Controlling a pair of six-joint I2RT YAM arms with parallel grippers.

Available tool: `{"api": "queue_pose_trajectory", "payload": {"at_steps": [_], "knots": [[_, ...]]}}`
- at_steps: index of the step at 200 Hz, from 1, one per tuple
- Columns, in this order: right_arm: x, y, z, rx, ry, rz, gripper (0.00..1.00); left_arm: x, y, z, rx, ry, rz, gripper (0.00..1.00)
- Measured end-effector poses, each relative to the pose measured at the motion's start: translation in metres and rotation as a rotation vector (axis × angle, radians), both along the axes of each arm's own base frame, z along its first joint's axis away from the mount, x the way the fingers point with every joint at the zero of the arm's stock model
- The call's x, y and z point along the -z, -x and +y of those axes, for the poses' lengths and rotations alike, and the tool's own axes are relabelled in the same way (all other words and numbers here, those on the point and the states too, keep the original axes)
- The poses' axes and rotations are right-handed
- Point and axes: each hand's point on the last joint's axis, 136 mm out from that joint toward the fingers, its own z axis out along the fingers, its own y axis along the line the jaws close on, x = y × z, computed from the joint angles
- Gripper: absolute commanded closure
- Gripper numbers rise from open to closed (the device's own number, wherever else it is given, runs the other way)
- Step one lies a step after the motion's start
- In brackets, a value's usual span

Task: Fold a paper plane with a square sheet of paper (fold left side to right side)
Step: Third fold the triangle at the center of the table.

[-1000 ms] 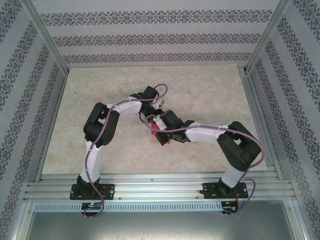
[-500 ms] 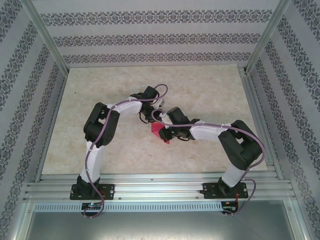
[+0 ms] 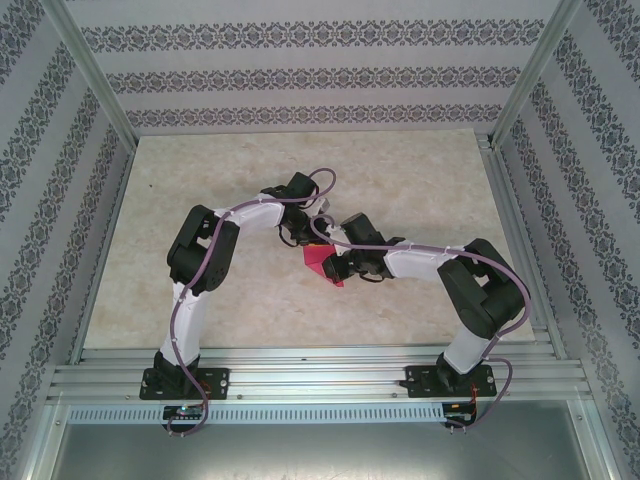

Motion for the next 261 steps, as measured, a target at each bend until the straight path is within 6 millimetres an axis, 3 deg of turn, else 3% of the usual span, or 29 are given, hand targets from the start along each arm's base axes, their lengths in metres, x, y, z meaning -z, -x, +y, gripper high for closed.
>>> {"api": "queue_pose_trajectory", "payload": {"at_steps": [261], "knots": [[0.003,-0.013,-0.015,0.037,-0.093,0.102,1.0,0.002,0.0,-0.007,0.012,0.0,-0.002,0.69]]}}
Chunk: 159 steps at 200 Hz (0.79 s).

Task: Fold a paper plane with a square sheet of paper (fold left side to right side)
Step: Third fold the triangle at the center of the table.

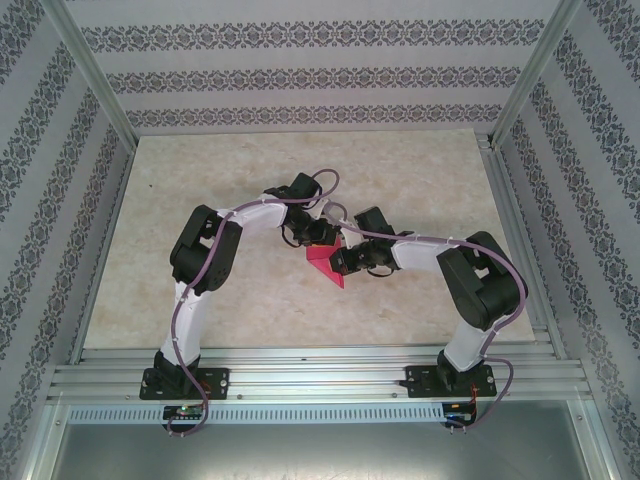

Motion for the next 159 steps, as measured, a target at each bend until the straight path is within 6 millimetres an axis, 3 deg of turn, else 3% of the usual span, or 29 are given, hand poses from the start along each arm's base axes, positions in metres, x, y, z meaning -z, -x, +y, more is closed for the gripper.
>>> {"api": "queue_pose_trajectory", "payload": {"at_steps": [159], "knots": [[0.013,-0.003,-0.005,0.016,0.024,0.039,1.0,0.0,0.001,-0.004,0.007,-0.001,-0.001,0.69]]}}
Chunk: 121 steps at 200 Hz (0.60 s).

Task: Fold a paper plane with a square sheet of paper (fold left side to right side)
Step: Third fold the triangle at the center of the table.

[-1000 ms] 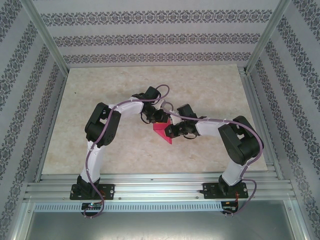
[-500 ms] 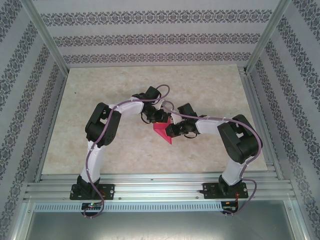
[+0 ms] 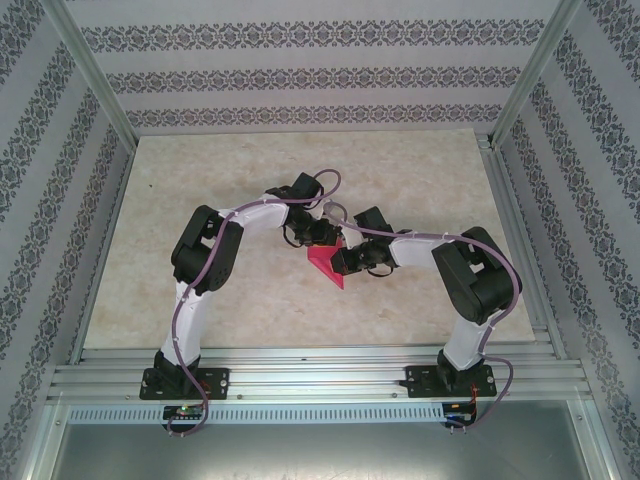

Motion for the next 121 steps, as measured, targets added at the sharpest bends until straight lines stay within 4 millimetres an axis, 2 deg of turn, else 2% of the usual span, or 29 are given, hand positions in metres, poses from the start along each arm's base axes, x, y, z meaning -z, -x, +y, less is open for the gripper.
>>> {"api": "queue_pose_trajectory", "payload": {"at_steps": [121], "knots": [[0.003,-0.0048,-0.0032,0.014,0.009,0.007,1.0,0.0,-0.0003,-0.0006,0.001,0.001,0.0,0.69]]}}
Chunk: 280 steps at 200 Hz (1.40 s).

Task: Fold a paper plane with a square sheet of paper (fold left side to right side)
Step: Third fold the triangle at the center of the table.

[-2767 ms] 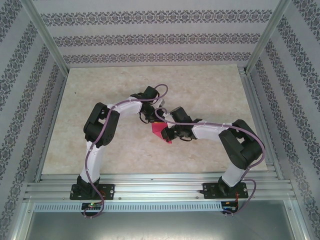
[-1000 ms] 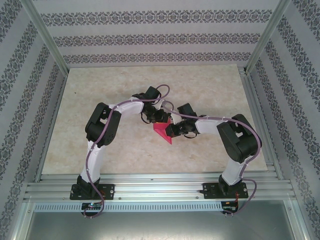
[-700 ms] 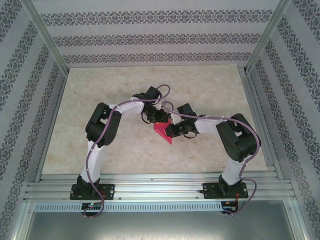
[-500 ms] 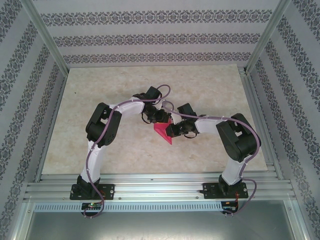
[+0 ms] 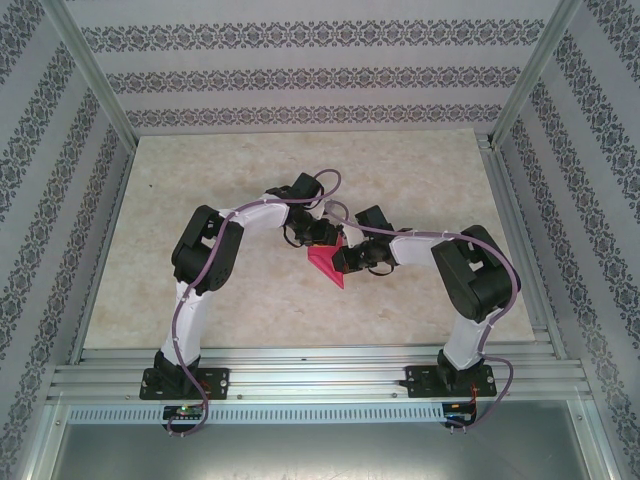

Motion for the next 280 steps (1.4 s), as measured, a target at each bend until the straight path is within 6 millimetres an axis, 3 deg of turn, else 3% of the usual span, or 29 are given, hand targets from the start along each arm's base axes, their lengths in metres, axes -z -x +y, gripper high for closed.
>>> {"api": "queue_pose_trajectory", "payload": {"at_steps": [280], "knots": [[0.0,0.0003,-0.0034,0.01,0.009,-0.017,1.0,0.0006,0.0,-0.0005,0.001,0.0,0.001,0.69]]}}
